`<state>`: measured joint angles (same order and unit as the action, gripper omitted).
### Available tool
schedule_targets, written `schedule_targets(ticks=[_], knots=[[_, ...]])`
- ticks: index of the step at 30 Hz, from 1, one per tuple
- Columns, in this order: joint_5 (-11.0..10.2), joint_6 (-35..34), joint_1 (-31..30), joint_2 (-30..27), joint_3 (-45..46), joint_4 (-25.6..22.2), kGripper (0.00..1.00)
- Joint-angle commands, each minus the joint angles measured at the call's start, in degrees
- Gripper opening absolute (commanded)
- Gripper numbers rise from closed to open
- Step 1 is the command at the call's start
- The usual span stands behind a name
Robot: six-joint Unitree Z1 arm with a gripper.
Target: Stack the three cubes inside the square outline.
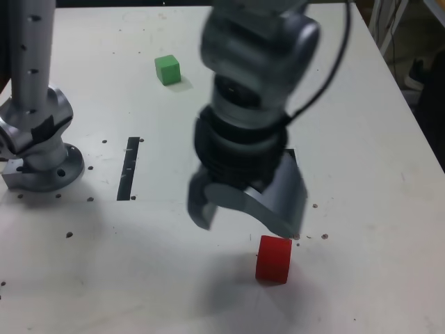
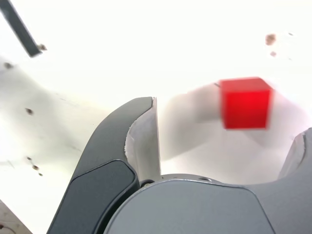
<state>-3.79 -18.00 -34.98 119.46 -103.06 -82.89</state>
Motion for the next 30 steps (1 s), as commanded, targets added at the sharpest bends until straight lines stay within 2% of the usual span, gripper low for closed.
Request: schedule_targets(ticks=[1, 15, 21, 30], knots=[[0.7, 0.5, 0.0, 1.7, -6.0, -0.4, 0.97], [4.9, 2.9, 1.6, 8.2, -5.0, 0.6, 0.93], [4.4, 3.7, 2.3, 9.8, -5.1, 1.6, 0.88], [4.2, 4.0, 3.2, 11.4, -4.5, 2.1, 0.73]])
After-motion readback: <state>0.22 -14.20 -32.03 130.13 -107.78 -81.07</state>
